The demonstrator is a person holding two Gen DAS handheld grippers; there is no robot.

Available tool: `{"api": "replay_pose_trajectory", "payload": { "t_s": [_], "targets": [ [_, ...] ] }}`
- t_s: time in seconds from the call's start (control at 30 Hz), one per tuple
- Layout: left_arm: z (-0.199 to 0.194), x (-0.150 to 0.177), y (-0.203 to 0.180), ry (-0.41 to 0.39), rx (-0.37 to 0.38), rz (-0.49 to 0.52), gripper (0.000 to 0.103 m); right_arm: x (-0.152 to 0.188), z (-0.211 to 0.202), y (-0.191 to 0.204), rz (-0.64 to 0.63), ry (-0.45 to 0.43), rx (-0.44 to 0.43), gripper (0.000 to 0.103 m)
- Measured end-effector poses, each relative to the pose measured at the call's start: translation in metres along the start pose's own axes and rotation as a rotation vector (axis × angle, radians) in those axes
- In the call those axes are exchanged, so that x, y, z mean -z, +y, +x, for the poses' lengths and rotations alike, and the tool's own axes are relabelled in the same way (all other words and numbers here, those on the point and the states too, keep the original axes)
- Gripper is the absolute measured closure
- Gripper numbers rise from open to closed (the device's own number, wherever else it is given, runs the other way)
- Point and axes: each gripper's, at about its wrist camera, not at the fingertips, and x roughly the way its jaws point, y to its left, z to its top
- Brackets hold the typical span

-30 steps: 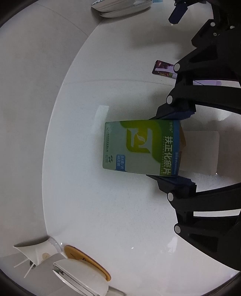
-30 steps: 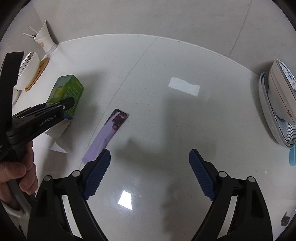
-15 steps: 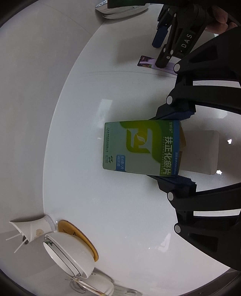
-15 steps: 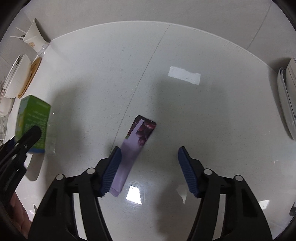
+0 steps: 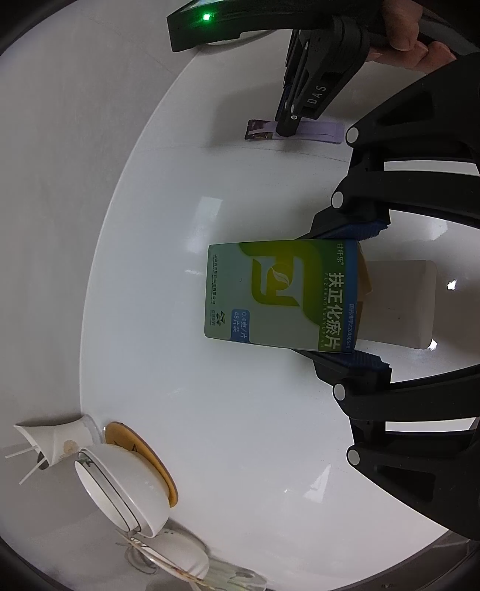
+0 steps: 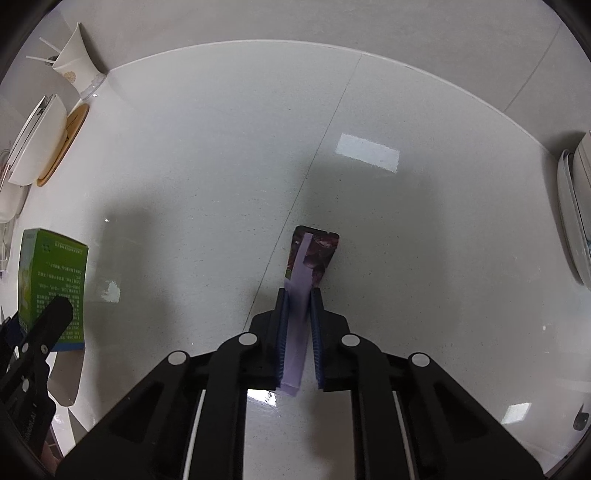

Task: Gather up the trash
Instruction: 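Lift the medicine box and purple packet and carry them down toward the bin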

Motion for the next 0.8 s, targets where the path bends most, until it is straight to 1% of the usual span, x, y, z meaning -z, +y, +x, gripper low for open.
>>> {"api": "replay_pose_trajectory", "payload": {
  "t_s": [0.3, 0.4, 0.5, 0.6, 0.8],
  "targets": [
    [-0.010, 0.009, -0.003, -0.018, -0.002, 0.001, 0.056, 0.014, -0.013, -0.011, 0.002, -0.001, -0.008, 0.094],
    [-0.014, 0.009, -0.002, -0.023, 0.005, 0.001, 0.056, 0.021, -0.025, -0.013, -0.002, -0.018, -0.012, 0.094],
    [-0.023, 0.016, -0.007, -0.032, 0.009, 0.007, 0.056, 0.028, -0.037, -0.015, -0.013, -0.040, -0.009, 0.094],
    [-0.030, 0.020, -0.009, -0.036, 0.016, 0.010, 0.056, 0.036, -0.047, -0.020, -0.006, -0.044, -0.013, 0.094],
    [-0.044, 0.033, -0.014, -0.054, 0.029, 0.023, 0.056, 0.054, -0.073, -0.027, 0.000, -0.089, -0.007, 0.094]
  ]
}}
